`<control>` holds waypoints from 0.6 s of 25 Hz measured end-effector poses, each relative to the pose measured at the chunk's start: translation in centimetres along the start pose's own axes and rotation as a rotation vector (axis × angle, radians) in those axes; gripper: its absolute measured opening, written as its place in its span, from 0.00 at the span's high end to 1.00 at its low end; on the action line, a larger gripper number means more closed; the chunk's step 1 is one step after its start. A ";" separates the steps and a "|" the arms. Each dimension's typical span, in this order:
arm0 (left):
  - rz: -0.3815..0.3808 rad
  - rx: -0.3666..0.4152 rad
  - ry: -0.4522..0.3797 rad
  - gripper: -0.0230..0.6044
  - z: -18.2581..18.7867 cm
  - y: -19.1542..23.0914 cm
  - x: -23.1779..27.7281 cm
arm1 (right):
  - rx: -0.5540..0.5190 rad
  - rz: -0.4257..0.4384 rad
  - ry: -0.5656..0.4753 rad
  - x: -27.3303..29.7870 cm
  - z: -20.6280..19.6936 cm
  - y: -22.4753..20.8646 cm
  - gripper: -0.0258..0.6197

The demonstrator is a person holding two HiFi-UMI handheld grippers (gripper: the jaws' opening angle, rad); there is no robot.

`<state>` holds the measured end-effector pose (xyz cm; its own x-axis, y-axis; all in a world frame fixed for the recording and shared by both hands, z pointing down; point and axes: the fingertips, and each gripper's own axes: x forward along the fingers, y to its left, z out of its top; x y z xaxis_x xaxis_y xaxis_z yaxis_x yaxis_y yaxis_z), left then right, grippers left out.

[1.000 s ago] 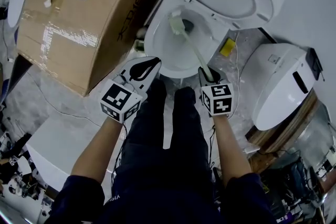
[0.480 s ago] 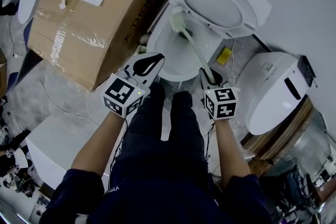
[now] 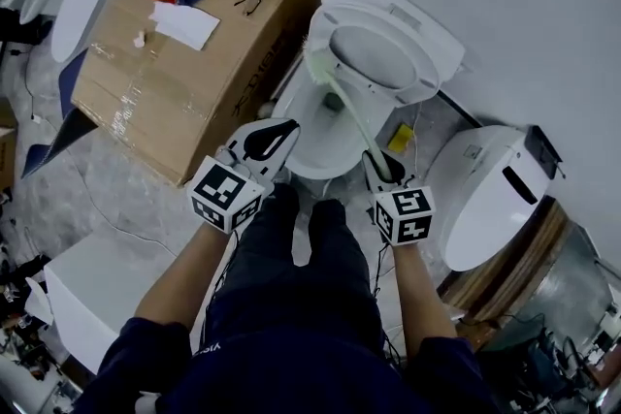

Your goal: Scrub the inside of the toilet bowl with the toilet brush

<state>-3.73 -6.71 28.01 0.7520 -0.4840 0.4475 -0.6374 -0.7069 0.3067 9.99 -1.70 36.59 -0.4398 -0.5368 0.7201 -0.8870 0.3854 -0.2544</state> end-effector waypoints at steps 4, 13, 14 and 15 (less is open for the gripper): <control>0.007 0.017 -0.021 0.90 1.3 -1.0 -1.4 | -0.006 0.008 -0.038 -2.0 1.7 0.3 0.86; 0.021 0.069 -0.065 0.90 5.1 -2.3 -4.4 | -0.031 0.016 -0.111 -5.8 5.0 1.5 0.86; 0.023 0.077 -0.073 0.90 5.6 -2.4 -4.7 | -0.036 0.016 -0.119 -6.2 5.3 1.7 0.86; 0.025 0.083 -0.080 0.90 6.0 -2.5 -5.1 | -0.040 0.014 -0.127 -6.6 5.7 1.8 0.86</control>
<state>-4.95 -5.57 19.89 0.7490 -0.5394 0.3847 -0.6427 -0.7326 0.2241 10.47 -1.67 27.70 -0.4687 -0.6205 0.6287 -0.8753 0.4219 -0.2362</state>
